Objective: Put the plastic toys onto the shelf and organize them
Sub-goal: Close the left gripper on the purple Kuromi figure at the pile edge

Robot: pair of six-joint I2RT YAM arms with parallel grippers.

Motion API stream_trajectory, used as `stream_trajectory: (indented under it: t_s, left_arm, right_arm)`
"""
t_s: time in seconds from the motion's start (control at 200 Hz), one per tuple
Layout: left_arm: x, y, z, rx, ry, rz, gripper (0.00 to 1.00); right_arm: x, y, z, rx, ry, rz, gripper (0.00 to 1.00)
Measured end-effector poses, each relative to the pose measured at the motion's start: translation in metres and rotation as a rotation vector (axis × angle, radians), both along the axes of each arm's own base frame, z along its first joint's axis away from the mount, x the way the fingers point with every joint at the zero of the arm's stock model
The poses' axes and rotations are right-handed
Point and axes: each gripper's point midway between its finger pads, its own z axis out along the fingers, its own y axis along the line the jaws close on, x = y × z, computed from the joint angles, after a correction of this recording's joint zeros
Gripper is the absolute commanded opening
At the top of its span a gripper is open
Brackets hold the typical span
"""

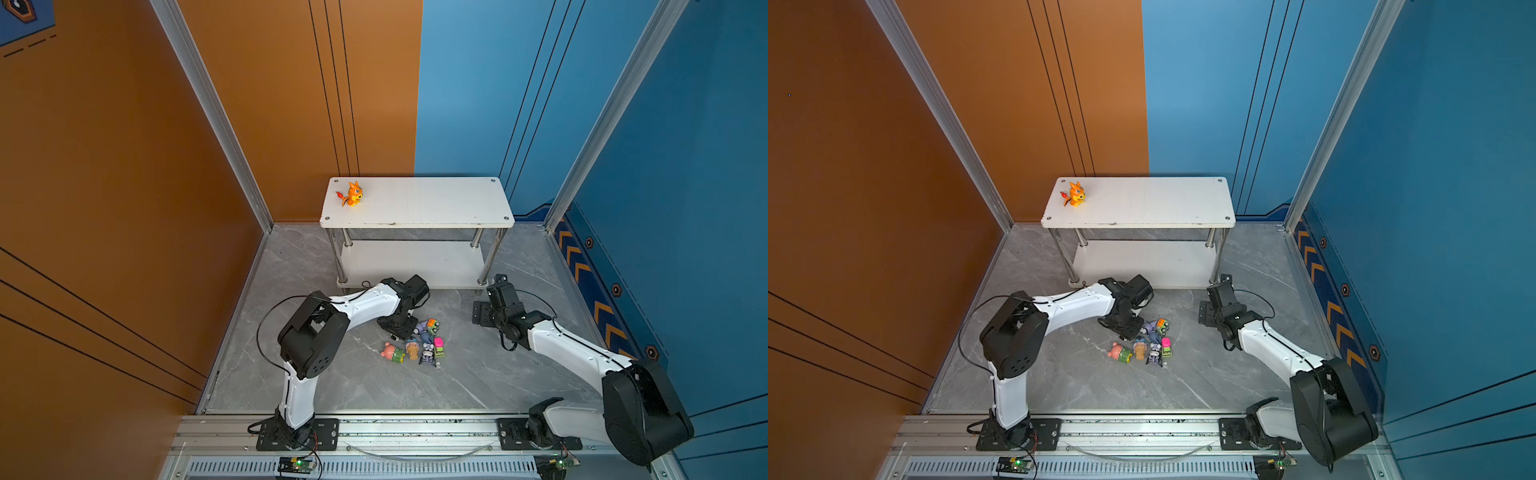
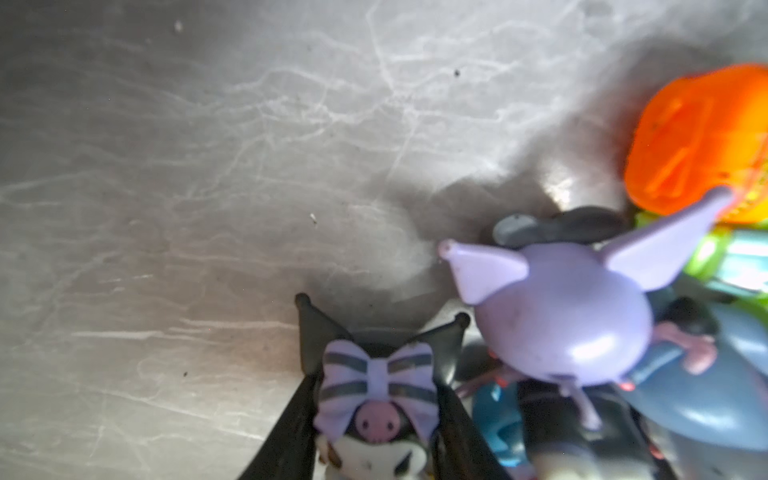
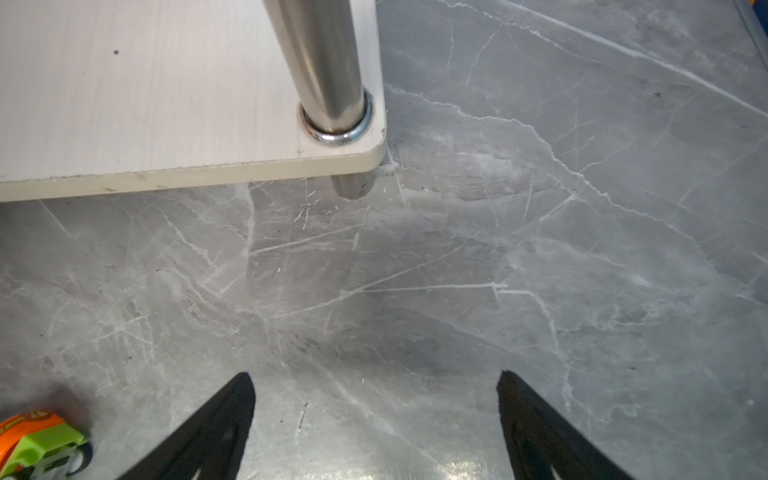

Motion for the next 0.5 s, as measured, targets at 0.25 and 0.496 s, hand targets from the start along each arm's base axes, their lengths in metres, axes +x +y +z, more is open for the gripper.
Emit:
stream_trajectory:
  t_s: [0.25,0.496]
  left_arm:
    - [0.0010,-0.0002,0.0037,-0.006,-0.008,-0.006,0.41]
    - [0.0017,-0.0004,0.0075,-0.010,-0.017,-0.019,0.54]
  right_arm:
    - [-0.0011,0.0001,-0.0032,0.001,0.008,0.000,0.92]
    - [-0.0006,0.0004,-0.0032,0.003,0.005,0.000,0.93]
